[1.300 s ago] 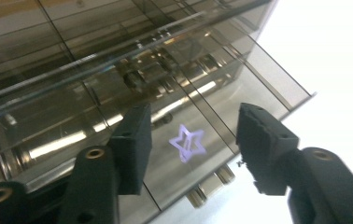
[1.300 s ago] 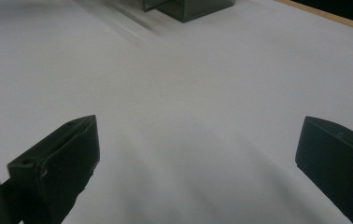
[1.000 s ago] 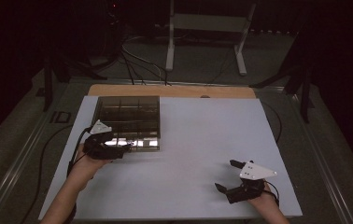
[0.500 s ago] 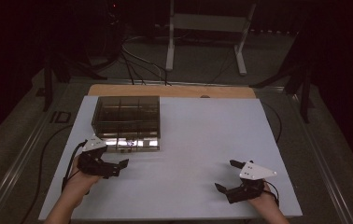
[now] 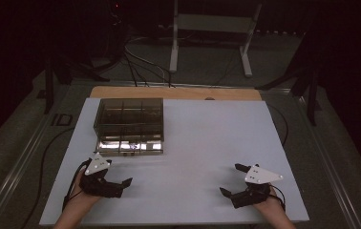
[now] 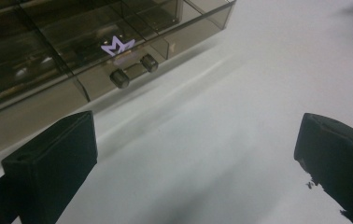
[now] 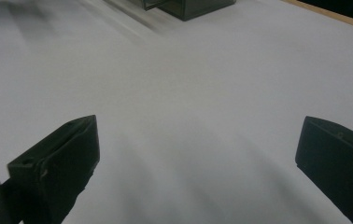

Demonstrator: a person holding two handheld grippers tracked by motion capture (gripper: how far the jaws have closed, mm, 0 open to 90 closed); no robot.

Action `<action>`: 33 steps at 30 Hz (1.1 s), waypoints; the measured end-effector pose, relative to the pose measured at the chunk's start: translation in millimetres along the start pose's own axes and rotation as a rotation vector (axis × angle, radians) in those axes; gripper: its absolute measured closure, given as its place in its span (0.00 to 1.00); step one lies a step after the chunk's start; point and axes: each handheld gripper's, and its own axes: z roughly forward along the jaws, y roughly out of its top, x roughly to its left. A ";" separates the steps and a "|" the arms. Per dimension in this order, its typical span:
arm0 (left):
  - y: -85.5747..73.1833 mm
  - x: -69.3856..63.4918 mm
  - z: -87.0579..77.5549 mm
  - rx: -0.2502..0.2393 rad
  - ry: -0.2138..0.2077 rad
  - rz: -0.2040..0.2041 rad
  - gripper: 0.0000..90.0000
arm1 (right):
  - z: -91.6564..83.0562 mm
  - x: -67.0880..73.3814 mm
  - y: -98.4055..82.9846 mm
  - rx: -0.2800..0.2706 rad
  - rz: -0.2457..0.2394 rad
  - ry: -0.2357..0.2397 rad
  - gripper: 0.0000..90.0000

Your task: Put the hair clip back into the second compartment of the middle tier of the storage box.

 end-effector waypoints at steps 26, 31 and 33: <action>-35.4 -5.5 -7.2 0.024 0.021 0.002 0.00 | 0.6 0.3 -0.4 0.010 -0.005 0.001 0.00; -36.5 -5.4 -6.1 0.030 0.020 0.005 0.00 | 1.4 0.0 -0.3 0.011 -0.007 0.000 0.00; -36.5 -5.3 -6.1 0.028 0.019 0.002 0.00 | 1.4 0.1 -0.3 0.011 -0.008 0.001 0.00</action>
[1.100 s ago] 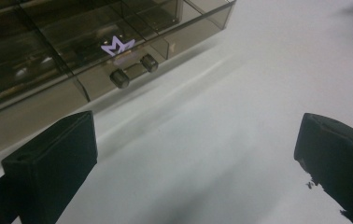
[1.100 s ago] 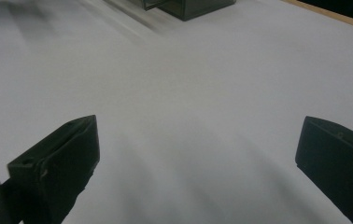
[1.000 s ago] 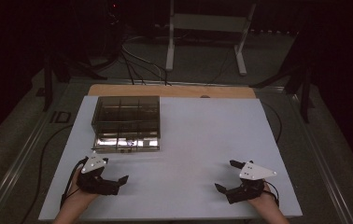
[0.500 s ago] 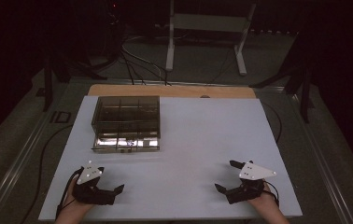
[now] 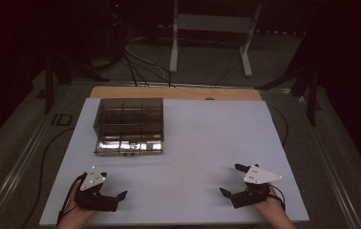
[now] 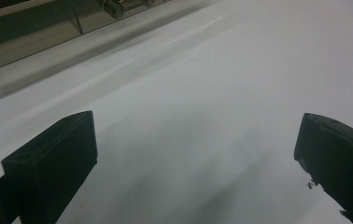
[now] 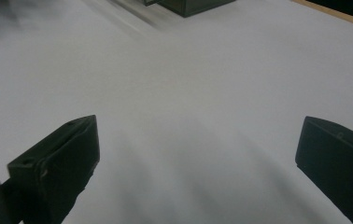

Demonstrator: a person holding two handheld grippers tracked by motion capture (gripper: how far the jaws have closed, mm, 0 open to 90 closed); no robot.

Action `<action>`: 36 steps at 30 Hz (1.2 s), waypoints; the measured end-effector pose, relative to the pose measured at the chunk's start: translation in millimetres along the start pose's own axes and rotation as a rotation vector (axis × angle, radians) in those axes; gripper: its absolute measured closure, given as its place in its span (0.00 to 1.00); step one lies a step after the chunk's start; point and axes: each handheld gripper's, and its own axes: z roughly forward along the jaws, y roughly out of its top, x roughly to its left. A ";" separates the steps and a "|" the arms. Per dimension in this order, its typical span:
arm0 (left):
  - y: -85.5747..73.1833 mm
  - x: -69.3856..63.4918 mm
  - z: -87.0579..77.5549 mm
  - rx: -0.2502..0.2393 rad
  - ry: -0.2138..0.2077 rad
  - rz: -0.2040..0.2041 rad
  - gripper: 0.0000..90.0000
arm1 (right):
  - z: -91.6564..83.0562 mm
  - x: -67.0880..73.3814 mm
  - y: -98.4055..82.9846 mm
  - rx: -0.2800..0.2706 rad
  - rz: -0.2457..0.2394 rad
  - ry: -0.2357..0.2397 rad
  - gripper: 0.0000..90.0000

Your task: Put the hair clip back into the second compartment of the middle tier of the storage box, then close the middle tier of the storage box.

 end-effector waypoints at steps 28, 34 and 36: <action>19.1 -7.4 -9.5 -0.023 -0.004 0.043 0.00 | 0.1 -0.1 0.0 0.000 -0.001 0.000 0.00; 22.5 -8.4 -8.0 -0.017 -0.002 0.036 0.00 | -0.1 -0.1 -0.1 -0.002 0.001 -0.001 0.00; 24.6 -7.4 -7.5 -0.023 0.006 0.028 0.00 | 0.0 0.3 -0.1 0.000 0.000 -0.001 0.00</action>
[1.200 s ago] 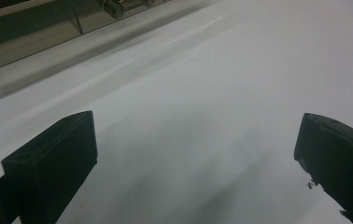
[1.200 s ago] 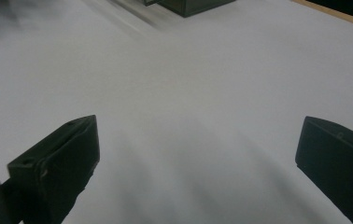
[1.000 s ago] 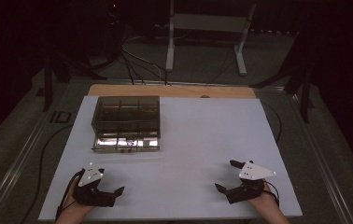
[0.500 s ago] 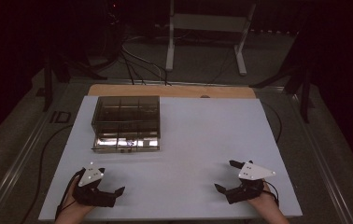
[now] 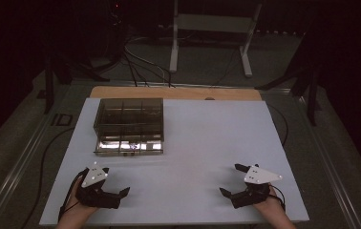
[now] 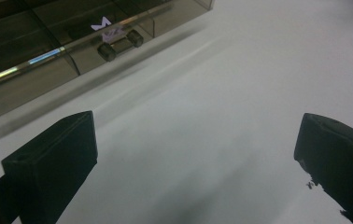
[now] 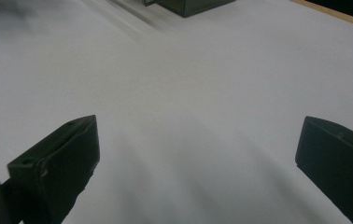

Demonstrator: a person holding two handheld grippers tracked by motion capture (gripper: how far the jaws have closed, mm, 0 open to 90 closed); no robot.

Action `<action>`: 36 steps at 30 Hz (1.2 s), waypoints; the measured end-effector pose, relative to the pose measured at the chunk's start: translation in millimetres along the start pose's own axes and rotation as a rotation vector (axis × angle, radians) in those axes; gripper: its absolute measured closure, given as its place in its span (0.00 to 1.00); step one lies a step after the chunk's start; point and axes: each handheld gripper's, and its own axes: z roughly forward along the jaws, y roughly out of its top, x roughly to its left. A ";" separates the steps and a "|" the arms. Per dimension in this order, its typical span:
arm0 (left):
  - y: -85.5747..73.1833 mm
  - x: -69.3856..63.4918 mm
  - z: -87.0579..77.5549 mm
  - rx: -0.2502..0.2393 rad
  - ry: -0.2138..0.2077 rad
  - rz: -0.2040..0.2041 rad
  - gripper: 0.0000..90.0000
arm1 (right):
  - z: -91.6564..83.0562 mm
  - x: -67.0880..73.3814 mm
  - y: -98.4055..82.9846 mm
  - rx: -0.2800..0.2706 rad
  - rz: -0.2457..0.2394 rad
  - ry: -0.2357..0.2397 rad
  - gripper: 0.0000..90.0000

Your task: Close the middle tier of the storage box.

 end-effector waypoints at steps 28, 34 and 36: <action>14.2 11.7 27.1 -0.025 0.169 -0.072 0.00 | 0.2 0.6 -0.4 0.005 -0.004 0.001 0.00; 17.1 12.1 37.1 0.022 0.209 -0.101 0.00 | 0.2 0.2 -0.5 0.006 -0.005 0.003 0.00; 18.5 12.6 39.3 0.042 0.211 -0.109 0.00 | 0.3 0.2 -0.4 0.007 -0.004 0.003 0.00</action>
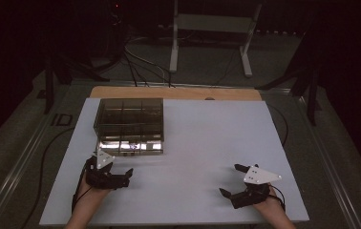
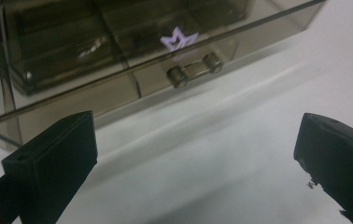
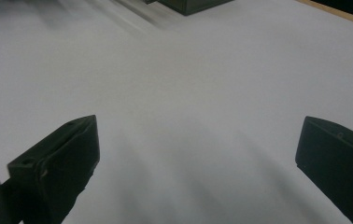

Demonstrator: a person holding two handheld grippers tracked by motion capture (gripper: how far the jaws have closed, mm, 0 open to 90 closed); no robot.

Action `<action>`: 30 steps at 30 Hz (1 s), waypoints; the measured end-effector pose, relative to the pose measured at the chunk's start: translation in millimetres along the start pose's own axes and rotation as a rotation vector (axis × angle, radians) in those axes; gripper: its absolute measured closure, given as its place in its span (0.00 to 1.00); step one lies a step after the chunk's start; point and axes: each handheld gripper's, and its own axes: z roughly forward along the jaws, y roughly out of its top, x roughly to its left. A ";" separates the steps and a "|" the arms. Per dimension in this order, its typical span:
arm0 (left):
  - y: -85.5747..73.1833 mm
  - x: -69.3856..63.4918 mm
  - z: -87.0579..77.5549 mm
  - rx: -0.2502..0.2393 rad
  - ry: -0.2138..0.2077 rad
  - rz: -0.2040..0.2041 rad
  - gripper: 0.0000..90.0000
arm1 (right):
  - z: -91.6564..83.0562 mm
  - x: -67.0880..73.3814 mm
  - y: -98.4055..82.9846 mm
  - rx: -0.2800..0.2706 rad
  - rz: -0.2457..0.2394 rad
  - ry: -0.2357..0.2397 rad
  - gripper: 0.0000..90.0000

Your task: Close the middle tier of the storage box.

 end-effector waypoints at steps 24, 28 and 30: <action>-3.8 4.4 7.3 0.006 0.059 0.053 0.58 | -0.3 0.3 -0.3 -0.001 -0.001 0.000 0.00; -3.4 7.7 7.1 0.003 0.064 0.058 0.71 | -0.2 0.6 -0.2 0.000 -0.001 -0.001 0.00; -3.0 9.1 6.9 0.002 0.069 0.063 0.76 | -0.3 0.5 -0.3 0.000 0.000 -0.002 0.00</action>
